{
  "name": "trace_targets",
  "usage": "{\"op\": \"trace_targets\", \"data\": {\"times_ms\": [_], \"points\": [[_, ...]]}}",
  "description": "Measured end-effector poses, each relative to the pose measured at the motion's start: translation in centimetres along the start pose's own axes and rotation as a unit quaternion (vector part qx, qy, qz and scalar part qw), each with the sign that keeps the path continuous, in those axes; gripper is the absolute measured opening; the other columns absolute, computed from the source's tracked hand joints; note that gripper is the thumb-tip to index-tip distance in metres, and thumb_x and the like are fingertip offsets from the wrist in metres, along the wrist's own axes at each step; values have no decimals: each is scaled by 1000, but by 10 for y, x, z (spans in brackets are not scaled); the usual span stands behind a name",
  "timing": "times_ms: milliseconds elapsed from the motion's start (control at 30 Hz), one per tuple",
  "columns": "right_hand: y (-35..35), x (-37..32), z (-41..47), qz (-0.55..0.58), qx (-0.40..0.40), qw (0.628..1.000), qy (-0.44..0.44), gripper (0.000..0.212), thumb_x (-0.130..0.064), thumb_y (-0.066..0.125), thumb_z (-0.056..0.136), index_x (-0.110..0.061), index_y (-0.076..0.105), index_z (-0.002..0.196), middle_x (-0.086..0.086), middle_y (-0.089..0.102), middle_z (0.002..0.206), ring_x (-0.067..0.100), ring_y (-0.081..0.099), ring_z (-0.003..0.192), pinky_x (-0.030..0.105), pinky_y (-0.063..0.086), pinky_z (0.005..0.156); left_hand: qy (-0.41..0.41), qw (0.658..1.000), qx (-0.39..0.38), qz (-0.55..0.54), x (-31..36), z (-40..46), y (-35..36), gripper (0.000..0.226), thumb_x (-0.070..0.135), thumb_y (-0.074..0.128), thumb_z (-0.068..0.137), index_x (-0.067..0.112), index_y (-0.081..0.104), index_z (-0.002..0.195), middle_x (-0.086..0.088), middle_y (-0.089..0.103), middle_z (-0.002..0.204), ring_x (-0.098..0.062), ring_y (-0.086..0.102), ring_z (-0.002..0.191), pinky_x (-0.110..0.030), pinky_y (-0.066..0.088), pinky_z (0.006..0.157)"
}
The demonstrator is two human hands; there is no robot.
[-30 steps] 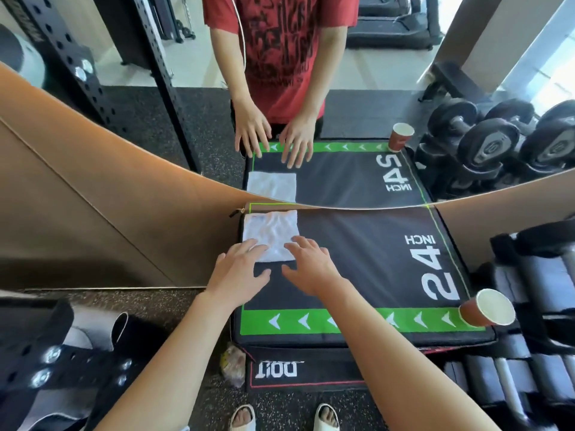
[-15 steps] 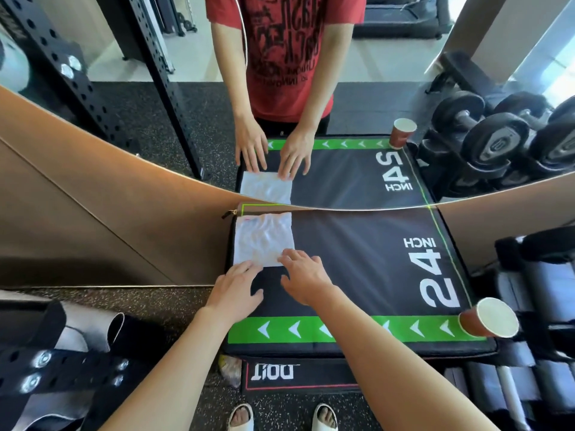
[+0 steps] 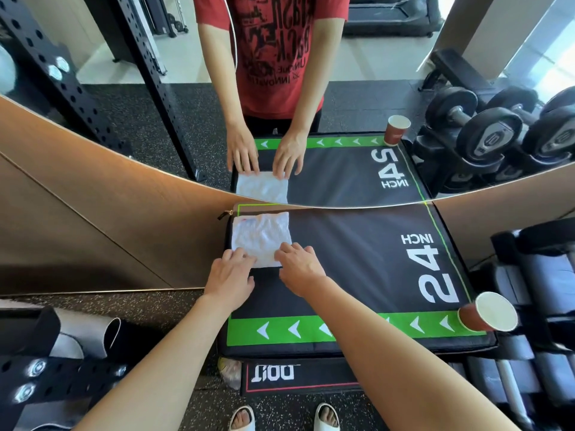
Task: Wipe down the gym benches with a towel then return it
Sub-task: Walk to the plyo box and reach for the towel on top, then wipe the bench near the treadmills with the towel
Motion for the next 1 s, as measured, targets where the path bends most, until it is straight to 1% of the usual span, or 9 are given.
{"op": "trace_targets", "data": {"times_ms": [167, 300, 433, 533, 600, 667, 733, 833, 1000], "points": [[-1, -5, 6, -22, 25, 999, 3, 18, -13, 58, 95, -18, 58, 113, 0, 54, 115, 24, 52, 106, 34, 30, 77, 11, 999, 32, 28, 1, 5, 2, 33, 17, 57, 95, 22, 59, 128, 2, 57, 123, -25, 53, 115, -39, 47, 89], [2, -8, 6, -30, 37, 999, 21, 17, -12, 59, 95, -18, 59, 111, -1, 54, 114, 23, 52, 105, 34, 30, 76, 15, 997, 52, 46, 4, 12, -1, 18, 11, 56, 93, 19, 62, 108, -1, 60, 109, -27, 57, 104, -39, 44, 78], [2, -8, -5, -25, 43, 998, 23, 13, -14, 56, 96, -18, 60, 108, -1, 55, 111, 23, 51, 104, 34, 28, 75, 21, 997, 64, 23, 7, 9, -1, 15, 8, 57, 91, 17, 63, 103, -2, 59, 104, -28, 55, 100, -39, 42, 75], [3, -1, -33, -12, 72, 996, 43, 10, -6, 62, 88, -16, 63, 91, 0, 59, 96, 24, 54, 91, 36, 31, 69, 38, 996, 78, 5, 22, -6, 3, 14, 5, 63, 87, 15, 66, 95, -2, 60, 96, -29, 56, 93, -40, 45, 70], [1, 5, -60, 0, 106, 993, 59, 17, -2, 73, 74, -15, 62, 74, -1, 59, 81, 24, 56, 76, 36, 36, 60, 52, 995, 90, -8, 37, -21, 7, 15, 3, 67, 83, 16, 66, 90, -1, 60, 91, -28, 56, 88, -41, 47, 66], [3, 13, -89, 11, 132, 989, 72, 22, -2, 76, 65, -16, 59, 67, -2, 57, 75, 25, 56, 69, 37, 40, 56, 66, 993, 97, -25, 55, -36, 11, 17, 1, 71, 80, 17, 67, 87, 0, 61, 88, -27, 57, 84, -41, 49, 63], [10, 25, -115, 23, 125, 987, 94, 19, -3, 76, 67, -15, 62, 70, -1, 60, 79, 26, 58, 72, 38, 45, 58, 84, 991, 99, -33, 77, -49, 15, 21, -1, 74, 76, 16, 69, 86, 0, 62, 86, -28, 59, 83, -40, 50, 60], [27, 42, -148, 25, 71, 990, 122, 5, -14, 63, 87, -16, 66, 90, -2, 61, 98, 27, 56, 91, 41, 46, 75, 109, 988, 99, -49, 107, -63, 22, 25, -5, 76, 70, 16, 69, 82, 0, 62, 82, -28, 59, 79, -40, 51, 57], [32, 61, -199, 46, 77, 983, 158, 14, -21, 50, 95, -18, 64, 96, -4, 59, 105, 25, 53, 98, 41, 44, 84, 160, 979, 101, -76, 146, -80, 31, 33, -6, 78, 63, 18, 71, 84, 2, 62, 82, -26, 60, 77, -40, 51, 55]]}}
Point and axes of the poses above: each hand's wrist, its own z-axis towards the middle knuckle, its own y-axis out of the palm, x = y × z, the point moved 8 cm from there along z, towards the middle knuckle
